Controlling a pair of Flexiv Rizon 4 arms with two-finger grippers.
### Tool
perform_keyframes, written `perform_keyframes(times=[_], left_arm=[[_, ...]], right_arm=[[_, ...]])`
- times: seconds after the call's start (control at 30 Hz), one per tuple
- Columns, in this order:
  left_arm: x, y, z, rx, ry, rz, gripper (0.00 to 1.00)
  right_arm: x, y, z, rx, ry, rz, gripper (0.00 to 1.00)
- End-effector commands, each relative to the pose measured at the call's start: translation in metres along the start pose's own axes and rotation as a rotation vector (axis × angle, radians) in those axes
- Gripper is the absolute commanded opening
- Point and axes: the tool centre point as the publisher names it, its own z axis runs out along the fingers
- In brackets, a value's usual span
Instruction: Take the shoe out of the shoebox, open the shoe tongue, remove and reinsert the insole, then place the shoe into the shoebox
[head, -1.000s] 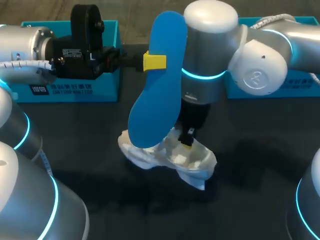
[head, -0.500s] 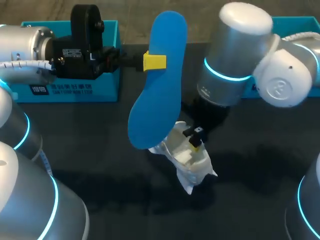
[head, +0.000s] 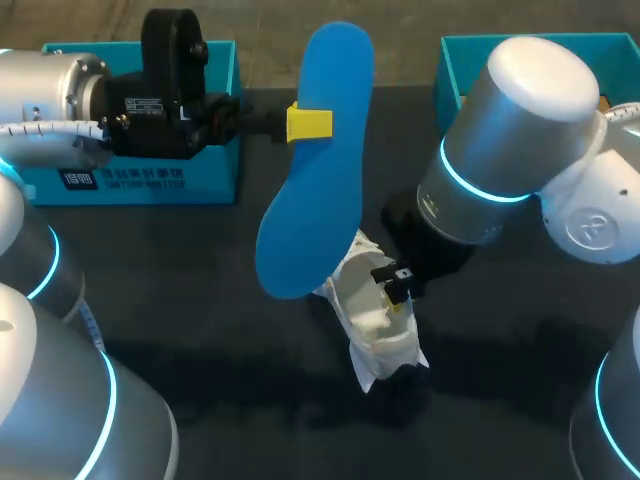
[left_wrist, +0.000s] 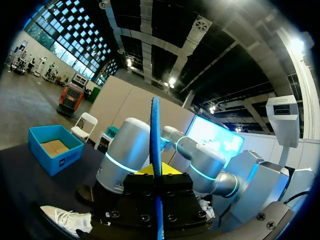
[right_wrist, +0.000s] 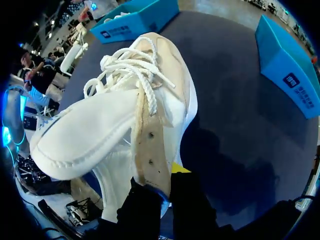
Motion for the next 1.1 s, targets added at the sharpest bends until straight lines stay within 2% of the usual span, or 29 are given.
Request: perform_keyframes(times=[0.03, 0.27, 0.53, 0.73, 0.87, 1.1], left_arm=[[0.0, 0.001, 0.0, 0.002, 0.0, 0.0, 0.0], [0.0, 0.001, 0.0, 0.002, 0.0, 0.0, 0.0], [0.0, 0.001, 0.0, 0.002, 0.0, 0.0, 0.0], [0.0, 0.001, 0.0, 0.002, 0.0, 0.0, 0.0], [0.0, 0.001, 0.0, 0.002, 0.0, 0.0, 0.0], [0.0, 0.001, 0.0, 0.002, 0.0, 0.0, 0.0]], right_arm=[[-0.002, -0.004, 0.006, -0.014, 0.035, 0.07, 0.0], [-0.004, -0.012, 0.023, 0.004, 0.084, 0.319, 0.0], [0.005, -0.017, 0.035, 0.0, 0.083, 0.307, 0.0], [0.008, -0.022, 0.054, 0.018, 0.114, 0.301, 0.0], [0.004, -0.024, 0.067, 0.031, 0.134, 0.313, 0.0], [-0.003, -0.021, 0.075, 0.034, 0.156, 0.321, 0.0]])
